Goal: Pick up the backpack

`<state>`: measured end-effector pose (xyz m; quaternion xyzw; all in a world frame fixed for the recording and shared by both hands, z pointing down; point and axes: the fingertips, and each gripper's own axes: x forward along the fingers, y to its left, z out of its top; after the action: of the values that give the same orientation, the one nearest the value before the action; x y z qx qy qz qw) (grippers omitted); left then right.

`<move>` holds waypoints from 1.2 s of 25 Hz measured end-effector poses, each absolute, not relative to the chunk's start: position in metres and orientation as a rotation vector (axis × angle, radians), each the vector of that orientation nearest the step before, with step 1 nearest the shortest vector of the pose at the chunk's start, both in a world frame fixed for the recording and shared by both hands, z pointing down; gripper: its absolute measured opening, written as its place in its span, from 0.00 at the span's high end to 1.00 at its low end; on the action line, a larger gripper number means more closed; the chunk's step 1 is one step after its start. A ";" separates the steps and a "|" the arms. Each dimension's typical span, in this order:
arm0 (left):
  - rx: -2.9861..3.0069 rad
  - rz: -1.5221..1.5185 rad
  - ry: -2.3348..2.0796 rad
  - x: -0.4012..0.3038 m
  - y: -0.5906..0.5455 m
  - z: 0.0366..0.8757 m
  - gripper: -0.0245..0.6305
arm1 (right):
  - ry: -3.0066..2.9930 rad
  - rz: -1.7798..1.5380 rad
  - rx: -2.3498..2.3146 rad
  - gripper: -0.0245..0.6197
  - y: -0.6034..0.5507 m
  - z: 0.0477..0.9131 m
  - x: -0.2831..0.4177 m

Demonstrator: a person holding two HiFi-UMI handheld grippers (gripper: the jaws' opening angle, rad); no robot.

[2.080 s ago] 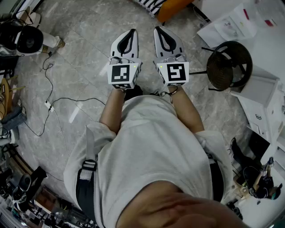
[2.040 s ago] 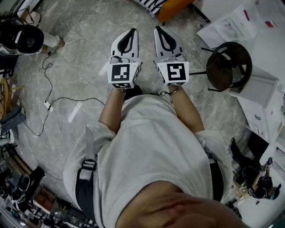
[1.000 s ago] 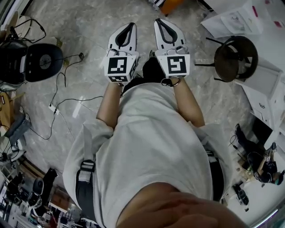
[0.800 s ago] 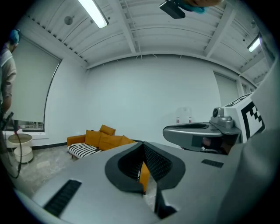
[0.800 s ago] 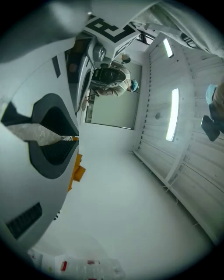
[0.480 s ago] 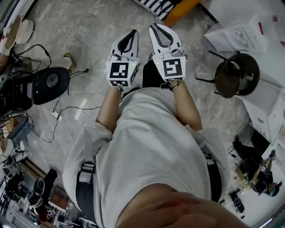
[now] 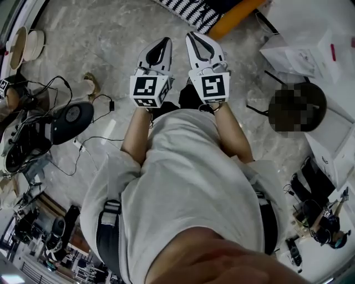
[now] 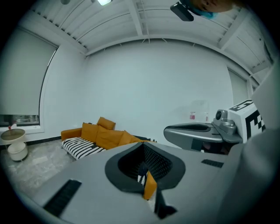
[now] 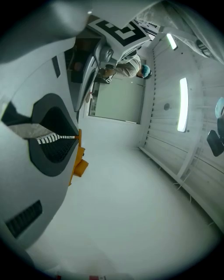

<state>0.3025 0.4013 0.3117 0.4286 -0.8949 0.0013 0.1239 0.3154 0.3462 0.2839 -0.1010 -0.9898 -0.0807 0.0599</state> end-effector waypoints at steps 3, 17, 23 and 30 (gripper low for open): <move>1.214 0.021 -2.601 0.275 0.392 0.318 0.94 | -2.994 -0.235 -0.290 0.89 0.325 0.287 0.291; 1.296 0.042 -2.457 0.130 0.365 0.357 0.94 | -2.894 -0.166 -0.042 0.89 0.277 0.328 0.169; 1.478 0.069 -2.346 0.052 0.351 0.362 0.94 | -2.841 -0.112 0.176 0.90 0.264 0.331 0.102; 1.684 0.112 -2.151 0.007 0.322 0.381 0.94 | -2.762 -0.023 0.446 0.90 0.240 0.340 0.063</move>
<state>0.0072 0.3219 0.3813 0.6031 -0.7705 0.0401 0.2026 0.0632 0.2400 0.3397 0.1569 -0.9727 -0.0079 0.1708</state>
